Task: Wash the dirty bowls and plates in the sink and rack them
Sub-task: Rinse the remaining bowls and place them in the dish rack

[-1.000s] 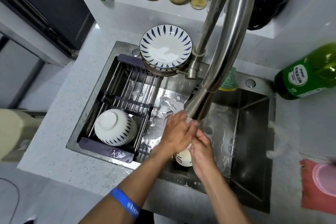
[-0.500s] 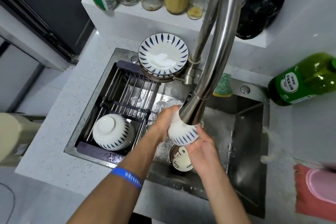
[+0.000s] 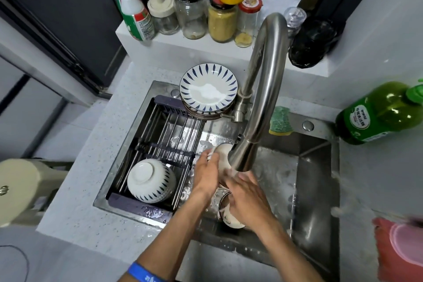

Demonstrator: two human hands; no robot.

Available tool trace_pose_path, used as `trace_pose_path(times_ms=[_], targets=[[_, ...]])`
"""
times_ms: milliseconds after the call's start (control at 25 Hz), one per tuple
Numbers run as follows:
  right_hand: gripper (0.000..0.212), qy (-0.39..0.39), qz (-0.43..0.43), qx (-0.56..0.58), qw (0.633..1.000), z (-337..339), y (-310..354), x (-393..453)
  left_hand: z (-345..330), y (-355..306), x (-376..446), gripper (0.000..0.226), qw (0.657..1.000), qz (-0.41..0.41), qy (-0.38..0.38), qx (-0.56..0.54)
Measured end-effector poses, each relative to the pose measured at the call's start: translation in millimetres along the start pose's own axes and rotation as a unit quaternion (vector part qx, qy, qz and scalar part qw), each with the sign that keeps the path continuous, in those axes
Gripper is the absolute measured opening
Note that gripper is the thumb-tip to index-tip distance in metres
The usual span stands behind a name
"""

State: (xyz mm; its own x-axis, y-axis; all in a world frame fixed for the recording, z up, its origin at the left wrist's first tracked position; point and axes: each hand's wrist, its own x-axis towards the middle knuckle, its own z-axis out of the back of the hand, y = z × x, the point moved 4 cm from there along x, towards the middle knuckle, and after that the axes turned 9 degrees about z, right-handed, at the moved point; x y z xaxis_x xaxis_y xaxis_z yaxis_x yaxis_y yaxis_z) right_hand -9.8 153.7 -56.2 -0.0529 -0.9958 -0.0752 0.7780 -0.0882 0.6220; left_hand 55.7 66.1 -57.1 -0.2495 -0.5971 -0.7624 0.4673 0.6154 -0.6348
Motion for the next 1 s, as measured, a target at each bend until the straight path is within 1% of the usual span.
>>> trace_pose_path(times_ms=[40, 80, 120, 200, 240, 280, 320, 360, 400, 440, 480, 520, 560, 600, 680, 720, 760, 840, 880, 920, 960, 1000], targets=[[0.063, -0.004, 0.009, 0.005, 1.0, 6, 3, 5, 3, 2, 7, 0.043, 1.0, 0.007, -0.015, -0.016], [0.063, 0.004, -0.007, 0.029, 1.0, 6, 4, 7, 3, 4, 8, 0.042, 1.0, 0.019, -0.008, -0.017], [0.062, 0.022, -0.037, 0.028, 0.999, 5, 2, 7, 0, 7, 7, 0.038, 1.0, 0.021, 0.014, -0.014], [0.059, 0.051, -0.062, -0.048, 0.996, 7, 0, 10, -2, 8, 7, 0.03, 1.0, 0.024, 0.018, -0.005], [0.056, 0.048, -0.058, -0.039, 0.996, 7, 1, 9, 0, 8, 10, 0.027, 1.0, 0.022, 0.002, -0.021], [0.055, 0.05, -0.055, -0.022, 0.997, 7, 2, 8, -2, 7, 9, 0.027, 0.999, 0.015, 0.003, -0.033], [0.055, 0.041, -0.045, -0.027, 0.998, 9, 1, 7, -4, 11, 9, 0.03, 0.999, 0.016, 0.016, -0.027], [0.052, 0.038, -0.04, -0.064, 0.996, 10, -1, 10, -5, 13, 8, 0.033, 1.0, 0.016, 0.015, -0.019], [0.044, 0.027, -0.033, -0.091, 0.995, 11, -1, 11, -2, 15, 11, 0.037, 0.999, 0.023, 0.001, -0.044], [0.03, 0.037, -0.034, -0.084, 0.995, 13, -2, 11, 2, 14, 15, 0.038, 0.997, 0.042, -0.016, -0.069], [0.014, 0.034, -0.012, -0.059, 0.998, 15, -3, 9, 5, 15, 23, 0.039, 0.995, 0.061, -0.004, -0.077], [0.003, 0.044, -0.002, -0.04, 0.998, 13, -7, 7, 5, 12, 25, 0.038, 0.996, 0.073, 0.033, -0.044], [0.013, 0.044, 0.013, -0.054, 0.997, 10, -10, 7, 2, 6, 25, 0.036, 0.994, 0.077, 0.074, 0.009], [0.017, 0.041, 0.009, -0.067, 0.997, 7, -11, 7, 1, 3, 27, 0.034, 0.993, 0.064, 0.085, 0.045], [0.011, 0.008, -0.034, -0.014, 0.999, 7, -10, 5, 5, 7, 24, 0.037, 0.998, 0.026, 0.028, 0.051], [0.006, 0.0, -0.042, 0.026, 0.999, 8, -11, 5, 8, 7, 25, 0.04, 0.999, 0.029, 0.018, 0.043], [0.001, 0.002, -0.018, 0.031, 0.999, 7, -13, 4, 9, 3, 27, 0.043, 0.998, 0.037, 0.036, 0.045], [0.012, 0.008, 0.062, -0.048, 0.997, 11, -6, 2, 9, 0, 26, 0.04, 0.992, 0.077, 0.074, 0.067], [0.017, -0.005, 0.067, -0.067, 0.996, 18, -7, 2, 11, 5, 25, 0.04, 0.992, 0.09, 0.07, 0.05], [0.023, -0.008, 0.06, -0.063, 0.996, 24, -8, 4, 13, 10, 23, 0.041, 0.993, 0.081, 0.069, 0.051], [0.028, 0.006, 0.053, -0.069, 0.996, 27, -7, 7, 11, 10, 15, 0.041, 0.989, 0.077, 0.101, 0.08], [0.031, 0.02, 0.069, -0.097, 0.993, 28, -1, 5, 11, 14, 15, 0.04, 0.979, 0.072, 0.113, 0.152]])
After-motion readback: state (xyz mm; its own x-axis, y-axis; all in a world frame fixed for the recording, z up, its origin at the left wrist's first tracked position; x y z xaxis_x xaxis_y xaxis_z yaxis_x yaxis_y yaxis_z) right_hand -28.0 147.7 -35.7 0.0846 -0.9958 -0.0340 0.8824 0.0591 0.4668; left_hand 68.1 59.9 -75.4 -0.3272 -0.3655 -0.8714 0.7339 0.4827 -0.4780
